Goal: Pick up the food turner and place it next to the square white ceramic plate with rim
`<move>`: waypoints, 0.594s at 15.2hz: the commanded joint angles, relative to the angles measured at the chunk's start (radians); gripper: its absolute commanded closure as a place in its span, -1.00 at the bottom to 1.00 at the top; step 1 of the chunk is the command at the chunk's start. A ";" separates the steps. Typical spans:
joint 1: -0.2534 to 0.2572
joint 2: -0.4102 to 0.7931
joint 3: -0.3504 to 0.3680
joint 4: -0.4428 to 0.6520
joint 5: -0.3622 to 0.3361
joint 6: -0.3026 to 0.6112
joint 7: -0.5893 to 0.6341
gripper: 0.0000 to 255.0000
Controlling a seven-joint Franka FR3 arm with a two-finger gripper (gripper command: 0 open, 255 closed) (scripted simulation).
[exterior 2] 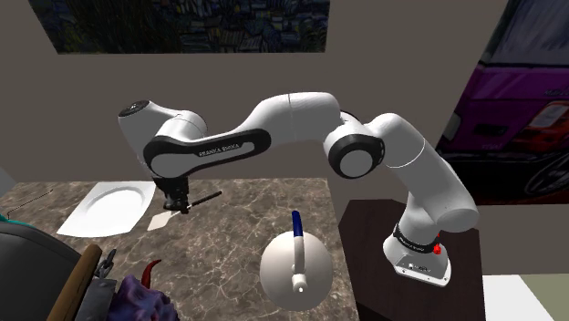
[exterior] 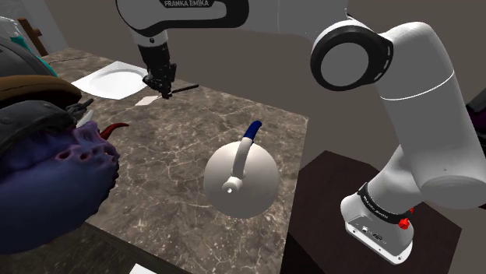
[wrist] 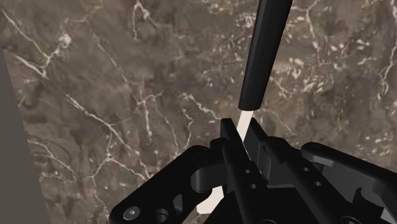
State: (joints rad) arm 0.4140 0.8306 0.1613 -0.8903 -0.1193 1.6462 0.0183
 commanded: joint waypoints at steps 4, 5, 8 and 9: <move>-0.006 -0.004 0.000 -0.074 -0.001 0.071 0.003 1.00; -0.006 -0.003 0.000 -0.087 -0.001 0.084 0.004 1.00; -0.009 0.001 -0.001 -0.125 -0.002 0.126 0.006 1.00; -0.009 0.001 -0.001 -0.125 -0.002 0.126 0.006 1.00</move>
State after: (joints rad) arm 0.4054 0.8314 0.1605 -1.0099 -0.1215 1.7656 0.0236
